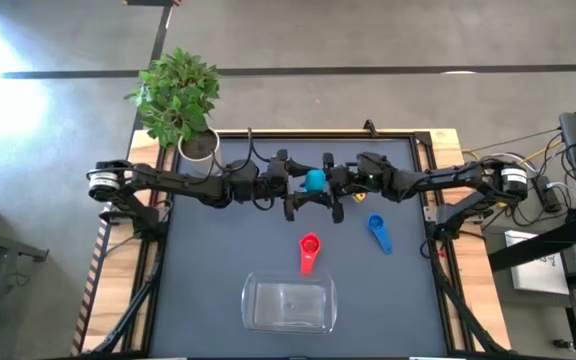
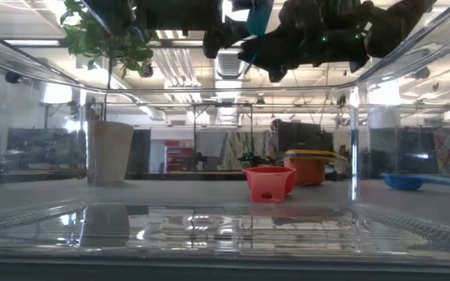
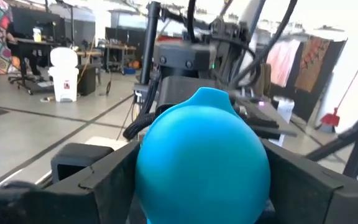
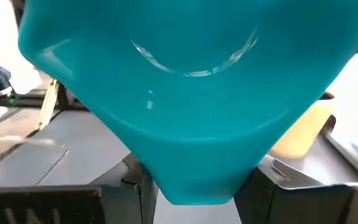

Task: Nest measuring cups in basket
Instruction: Stack the light blue measuring cup on top of the yellow measuring cup

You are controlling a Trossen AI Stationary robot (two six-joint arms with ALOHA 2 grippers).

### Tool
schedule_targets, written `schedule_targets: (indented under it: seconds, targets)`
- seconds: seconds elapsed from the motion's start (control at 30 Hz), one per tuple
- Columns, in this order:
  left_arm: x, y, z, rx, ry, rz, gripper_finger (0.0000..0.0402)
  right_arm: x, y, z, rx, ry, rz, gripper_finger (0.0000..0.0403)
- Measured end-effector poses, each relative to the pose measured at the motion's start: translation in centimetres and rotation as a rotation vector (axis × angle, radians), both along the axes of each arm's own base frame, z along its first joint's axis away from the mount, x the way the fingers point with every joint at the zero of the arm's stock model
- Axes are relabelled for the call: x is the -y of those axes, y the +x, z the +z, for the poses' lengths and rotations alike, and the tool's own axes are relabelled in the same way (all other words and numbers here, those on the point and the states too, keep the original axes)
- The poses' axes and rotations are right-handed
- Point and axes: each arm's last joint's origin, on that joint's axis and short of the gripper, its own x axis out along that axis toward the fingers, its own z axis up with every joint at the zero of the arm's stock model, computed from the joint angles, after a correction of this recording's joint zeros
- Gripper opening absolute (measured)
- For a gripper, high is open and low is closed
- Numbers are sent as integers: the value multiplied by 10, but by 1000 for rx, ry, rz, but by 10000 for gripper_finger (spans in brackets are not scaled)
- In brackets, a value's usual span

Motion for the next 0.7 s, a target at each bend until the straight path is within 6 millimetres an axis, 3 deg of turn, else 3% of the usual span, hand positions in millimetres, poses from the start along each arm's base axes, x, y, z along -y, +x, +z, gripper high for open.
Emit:
schedule_targets:
  seconds: [0.27, 0.53, 0.7]
  targets:
    - [-1, -12, 2, -155, 0, 62, 338, -2, -19, 5, -207, 22, -109, 137]
    - [-1, -31, 4, -315, -39, 134, 346, 5, -54, 15, -653, -97, -496, 137]
    - [1, -36, 0, -391, -76, 155, 346, 18, -71, 13, -895, -18, -576, 137]
